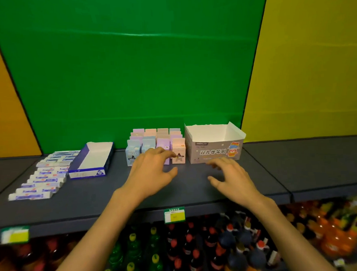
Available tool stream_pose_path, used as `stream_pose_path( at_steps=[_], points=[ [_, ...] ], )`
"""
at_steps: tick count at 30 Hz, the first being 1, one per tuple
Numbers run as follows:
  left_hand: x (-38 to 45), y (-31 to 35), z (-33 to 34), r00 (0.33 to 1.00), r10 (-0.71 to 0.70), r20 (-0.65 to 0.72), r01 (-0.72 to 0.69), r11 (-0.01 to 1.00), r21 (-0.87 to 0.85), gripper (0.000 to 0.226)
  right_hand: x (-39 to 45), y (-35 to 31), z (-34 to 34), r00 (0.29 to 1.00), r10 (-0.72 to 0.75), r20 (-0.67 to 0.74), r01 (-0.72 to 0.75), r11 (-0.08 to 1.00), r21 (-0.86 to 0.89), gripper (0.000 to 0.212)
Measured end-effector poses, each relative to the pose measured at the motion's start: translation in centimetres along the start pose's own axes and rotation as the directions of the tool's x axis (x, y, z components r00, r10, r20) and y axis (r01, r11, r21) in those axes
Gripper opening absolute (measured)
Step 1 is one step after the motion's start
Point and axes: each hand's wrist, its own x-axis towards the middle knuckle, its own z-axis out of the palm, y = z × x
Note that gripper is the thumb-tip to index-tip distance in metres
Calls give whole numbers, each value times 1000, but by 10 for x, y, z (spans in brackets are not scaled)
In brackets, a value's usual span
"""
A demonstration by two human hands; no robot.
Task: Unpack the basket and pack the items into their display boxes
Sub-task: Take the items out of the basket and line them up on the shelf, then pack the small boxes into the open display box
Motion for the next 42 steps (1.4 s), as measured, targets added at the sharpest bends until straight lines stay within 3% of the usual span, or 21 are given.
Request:
stream_pose_path(
  at_steps=[9,14,25,34,42],
  points=[
    [26,-12,8,993,-122,4,120,984,135,48,51,13,11,988,-156,6,156,985,-75,52],
    [61,-38,24,988,-155,13,150,973,178,71,88,16,22,977,-208,45,212,971,-108,60],
    [122,-83,63,989,-114,99,85,962,261,95,164,18,34,951,-306,39,308,931,-197,68],
    [131,-86,70,993,-63,103,27,947,321,70,197,23,50,907,-379,184,418,862,-286,71],
    [129,-77,55,989,-125,85,123,992,24,55,207,23,59,876,-439,202,480,836,-264,64]
  ],
)
